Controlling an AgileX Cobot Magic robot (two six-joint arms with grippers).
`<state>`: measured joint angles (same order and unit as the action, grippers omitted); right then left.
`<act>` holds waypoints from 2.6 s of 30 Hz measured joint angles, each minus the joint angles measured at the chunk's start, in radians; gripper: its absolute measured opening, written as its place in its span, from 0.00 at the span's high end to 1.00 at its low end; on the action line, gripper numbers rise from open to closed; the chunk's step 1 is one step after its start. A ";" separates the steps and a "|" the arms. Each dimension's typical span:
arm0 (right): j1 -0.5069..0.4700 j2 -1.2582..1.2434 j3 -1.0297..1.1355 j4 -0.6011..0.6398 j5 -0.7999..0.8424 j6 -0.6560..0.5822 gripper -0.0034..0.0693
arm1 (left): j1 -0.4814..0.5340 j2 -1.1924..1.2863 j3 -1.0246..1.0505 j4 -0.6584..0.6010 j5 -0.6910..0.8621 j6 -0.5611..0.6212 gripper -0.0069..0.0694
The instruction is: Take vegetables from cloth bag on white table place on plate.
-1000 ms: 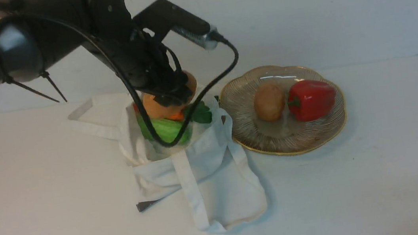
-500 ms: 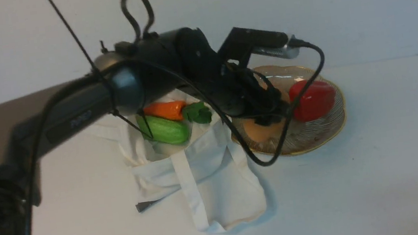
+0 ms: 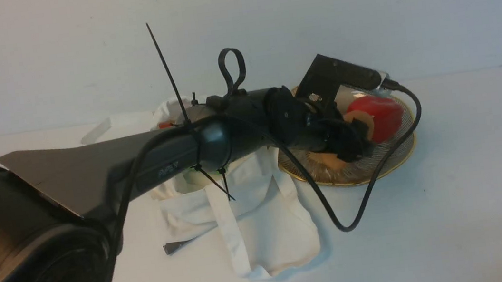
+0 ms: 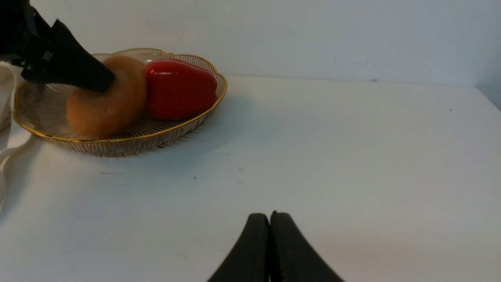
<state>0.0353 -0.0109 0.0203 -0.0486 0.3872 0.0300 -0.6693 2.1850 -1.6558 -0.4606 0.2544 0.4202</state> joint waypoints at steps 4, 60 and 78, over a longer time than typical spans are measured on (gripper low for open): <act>0.000 0.000 0.000 0.000 0.000 0.000 0.97 | -0.001 0.000 0.000 -0.004 0.000 0.001 0.15; 0.000 0.000 0.000 0.000 0.000 0.000 0.97 | -0.001 -1.465 1.241 0.431 0.075 -0.637 0.92; 0.000 0.000 0.000 0.000 0.000 0.000 0.97 | -0.001 -1.484 1.267 0.431 0.116 -0.632 0.92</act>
<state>0.0353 -0.0109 0.0203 -0.0486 0.3872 0.0300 -0.6706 0.7006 -0.3892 -0.0293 0.3704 -0.2114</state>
